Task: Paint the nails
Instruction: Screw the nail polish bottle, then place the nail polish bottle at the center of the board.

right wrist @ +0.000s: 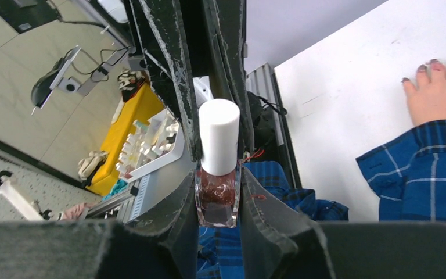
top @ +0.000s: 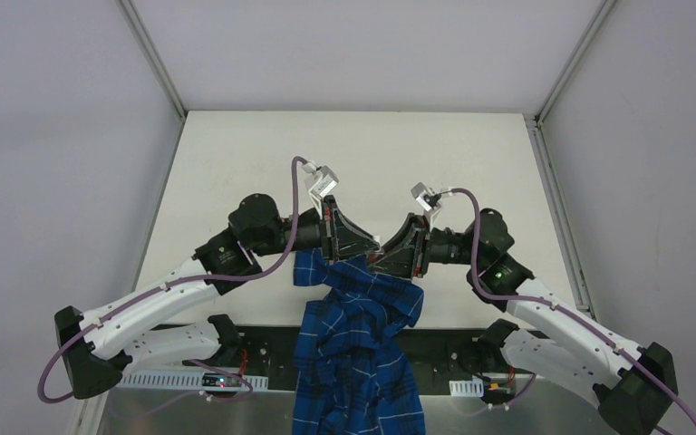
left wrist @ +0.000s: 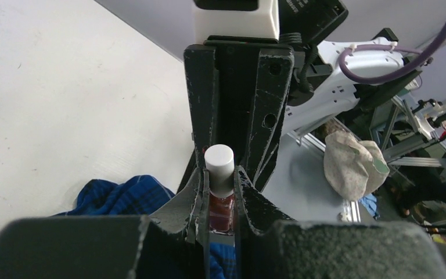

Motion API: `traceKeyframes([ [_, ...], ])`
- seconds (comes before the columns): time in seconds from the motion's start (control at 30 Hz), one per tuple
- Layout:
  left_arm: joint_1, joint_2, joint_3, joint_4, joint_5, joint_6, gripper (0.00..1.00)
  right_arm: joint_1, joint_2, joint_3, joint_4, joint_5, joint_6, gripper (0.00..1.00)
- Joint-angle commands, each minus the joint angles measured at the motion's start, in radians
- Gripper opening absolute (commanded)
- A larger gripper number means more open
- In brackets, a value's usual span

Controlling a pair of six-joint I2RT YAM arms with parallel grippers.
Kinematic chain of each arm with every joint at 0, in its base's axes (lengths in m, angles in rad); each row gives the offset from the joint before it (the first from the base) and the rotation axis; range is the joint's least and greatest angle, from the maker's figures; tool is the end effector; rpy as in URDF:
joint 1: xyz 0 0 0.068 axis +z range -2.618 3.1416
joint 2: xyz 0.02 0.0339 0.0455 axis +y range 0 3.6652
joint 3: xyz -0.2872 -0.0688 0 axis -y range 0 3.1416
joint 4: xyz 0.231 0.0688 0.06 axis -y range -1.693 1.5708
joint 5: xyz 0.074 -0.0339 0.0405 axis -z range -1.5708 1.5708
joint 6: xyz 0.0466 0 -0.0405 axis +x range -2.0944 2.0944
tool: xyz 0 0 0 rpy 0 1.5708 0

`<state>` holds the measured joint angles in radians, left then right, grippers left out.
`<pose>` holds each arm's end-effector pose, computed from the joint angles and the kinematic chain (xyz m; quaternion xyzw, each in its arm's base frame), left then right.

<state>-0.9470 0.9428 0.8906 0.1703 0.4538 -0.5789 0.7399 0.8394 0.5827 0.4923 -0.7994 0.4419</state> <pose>0.1003 -0.1744 0.4074 0.2838 0.6054 -0.6114 0.4233 0.1033 0.1396 0.3515 -0.3869 0.5186 0.6031 0.4665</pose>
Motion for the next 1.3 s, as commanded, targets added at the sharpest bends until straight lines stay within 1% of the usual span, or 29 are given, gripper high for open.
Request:
traceKeyframes([
  [0.0, -0.023, -0.022, 0.043, 0.084, 0.216, 0.028, 0.00, -0.017, 0.033, 0.038, 0.089, -0.015, 0.044, 0.00],
  [0.03, -0.023, -0.025, 0.039, 0.084, 0.202, 0.027, 0.08, -0.017, 0.033, 0.037, 0.088, -0.021, 0.040, 0.00],
  [0.07, -0.023, -0.029, 0.032, 0.084, 0.191, 0.027, 0.21, -0.017, 0.033, 0.038, 0.082, -0.029, 0.037, 0.00],
  [0.1, -0.021, -0.036, 0.026, 0.084, 0.177, 0.023, 0.38, -0.017, 0.033, 0.040, 0.074, -0.039, 0.031, 0.00],
  [0.13, -0.017, -0.043, 0.020, 0.084, 0.166, 0.012, 0.51, -0.017, 0.033, 0.044, 0.063, -0.053, 0.027, 0.00],
  [0.17, -0.009, -0.047, 0.018, 0.081, 0.159, 0.000, 0.62, -0.017, 0.033, 0.048, 0.053, -0.069, 0.024, 0.00],
  [0.23, 0.015, -0.053, 0.016, 0.074, 0.163, -0.029, 0.77, -0.017, 0.032, 0.055, 0.036, -0.101, 0.019, 0.00],
  [0.3, 0.041, -0.052, 0.014, 0.062, 0.169, -0.055, 0.85, -0.016, 0.030, 0.066, 0.008, -0.129, 0.011, 0.00],
  [0.33, 0.057, -0.051, 0.012, 0.054, 0.174, -0.065, 0.87, -0.017, 0.030, 0.072, -0.012, -0.142, 0.004, 0.00],
  [0.47, 0.106, -0.035, 0.008, 0.021, 0.215, -0.090, 0.88, -0.017, 0.032, 0.103, -0.080, -0.192, -0.023, 0.00],
  [0.53, 0.117, -0.020, 0.015, -0.005, 0.232, -0.087, 0.86, -0.017, 0.037, 0.115, -0.104, -0.218, -0.030, 0.00],
  [0.7, 0.117, 0.022, 0.040, -0.038, 0.296, -0.088, 0.72, -0.017, 0.062, 0.141, -0.148, -0.281, -0.039, 0.00],
  [0.83, 0.117, 0.045, 0.048, -0.039, 0.337, -0.101, 0.65, -0.016, 0.081, 0.153, -0.168, -0.306, -0.041, 0.00],
  [0.93, 0.117, 0.049, 0.047, -0.039, 0.334, -0.105, 0.58, -0.017, 0.089, 0.154, -0.174, -0.315, -0.045, 0.00],
  [1.03, 0.118, 0.043, 0.044, -0.039, 0.325, -0.107, 0.57, -0.017, 0.093, 0.152, -0.175, -0.321, -0.045, 0.00],
  [1.17, 0.118, 0.038, 0.041, -0.038, 0.299, -0.108, 0.60, -0.017, 0.095, 0.152, -0.175, -0.328, -0.045, 0.00],
  [1.27, 0.118, 0.047, 0.039, -0.038, 0.305, -0.113, 0.57, -0.017, 0.096, 0.151, -0.178, -0.329, -0.045, 0.00],
])
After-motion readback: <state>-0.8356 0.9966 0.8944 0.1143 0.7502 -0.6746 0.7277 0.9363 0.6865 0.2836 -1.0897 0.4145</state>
